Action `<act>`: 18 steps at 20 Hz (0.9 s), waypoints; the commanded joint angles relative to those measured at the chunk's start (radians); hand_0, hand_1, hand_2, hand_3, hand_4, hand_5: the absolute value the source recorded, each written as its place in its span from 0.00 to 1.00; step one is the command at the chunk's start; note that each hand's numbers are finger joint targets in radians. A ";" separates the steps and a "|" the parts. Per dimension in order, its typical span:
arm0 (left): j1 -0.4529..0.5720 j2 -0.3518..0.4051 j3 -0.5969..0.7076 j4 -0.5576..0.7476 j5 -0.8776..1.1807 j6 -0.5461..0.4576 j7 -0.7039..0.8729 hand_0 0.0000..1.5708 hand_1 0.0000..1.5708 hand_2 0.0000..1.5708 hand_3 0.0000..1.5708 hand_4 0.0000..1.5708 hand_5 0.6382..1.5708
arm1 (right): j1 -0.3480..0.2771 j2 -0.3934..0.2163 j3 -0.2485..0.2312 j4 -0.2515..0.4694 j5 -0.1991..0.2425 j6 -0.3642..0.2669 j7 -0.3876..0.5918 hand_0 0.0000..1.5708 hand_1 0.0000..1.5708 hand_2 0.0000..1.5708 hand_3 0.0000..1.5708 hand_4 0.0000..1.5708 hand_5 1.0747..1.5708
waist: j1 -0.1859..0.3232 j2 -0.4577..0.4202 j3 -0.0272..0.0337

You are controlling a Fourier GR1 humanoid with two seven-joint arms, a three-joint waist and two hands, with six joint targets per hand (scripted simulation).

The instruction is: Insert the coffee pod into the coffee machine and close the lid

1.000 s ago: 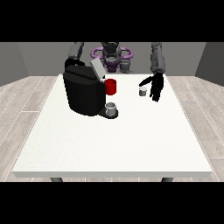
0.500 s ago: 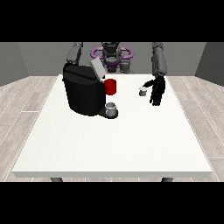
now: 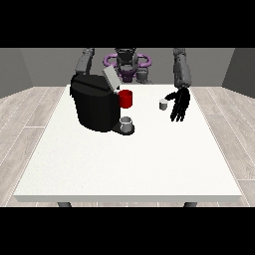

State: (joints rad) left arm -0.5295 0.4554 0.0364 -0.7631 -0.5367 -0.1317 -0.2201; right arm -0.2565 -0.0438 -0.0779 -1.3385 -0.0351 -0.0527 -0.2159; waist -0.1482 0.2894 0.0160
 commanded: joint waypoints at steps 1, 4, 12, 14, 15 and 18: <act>-0.018 -0.031 -0.022 0.053 -0.024 -0.033 0.041 0.44 0.44 0.55 0.50 0.00 1.00 | 0.041 -0.001 0.008 0.033 0.002 0.016 -0.006 0.00 0.00 0.00 0.00 0.25 1.00 | -0.021 -0.036 -0.0160; -0.018 -0.102 -0.068 0.030 -0.089 0.066 0.059 0.68 0.68 0.73 0.69 0.00 1.00 | 0.012 0.029 0.012 0.085 0.026 -0.033 -0.015 0.00 0.00 0.00 0.00 0.26 1.00 | 0.008 -0.043 -0.0159; 0.012 -0.148 -0.117 0.033 -0.150 0.095 0.015 0.80 0.80 0.79 0.70 0.00 1.00 | -0.006 0.019 -0.013 0.134 0.009 -0.030 -0.033 0.00 0.00 0.00 0.00 0.21 1.00 | 0.019 -0.067 -0.0162; 0.003 -0.149 -0.107 0.054 -0.138 0.050 0.050 0.76 0.76 0.77 0.69 0.00 1.00 | 0.033 0.011 0.013 0.108 0.020 -0.009 -0.018 0.00 0.00 0.00 0.00 0.20 1.00 | -0.028 -0.101 -0.0164; 0.006 -0.137 -0.127 0.024 -0.147 0.006 0.045 0.80 0.80 0.79 0.69 0.07 1.00 | 0.007 -0.032 -0.021 0.148 -0.002 0.014 0.031 0.00 0.00 0.00 0.00 0.19 1.00 | 0.014 -0.136 -0.0159; 0.018 -0.157 -0.110 0.052 -0.166 0.077 0.036 0.85 0.85 0.85 0.75 0.05 1.00 | 0.002 -0.035 -0.054 0.161 -0.030 0.011 0.003 0.00 0.00 0.00 0.00 0.23 1.00 | 0.024 -0.113 -0.0161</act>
State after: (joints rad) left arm -0.5314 0.3607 -0.0513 -0.7388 -0.6914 -0.0556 -0.1737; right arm -0.2425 -0.0537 -0.1006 -1.1988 -0.0420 -0.0496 -0.2348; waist -0.1344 0.1817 0.0100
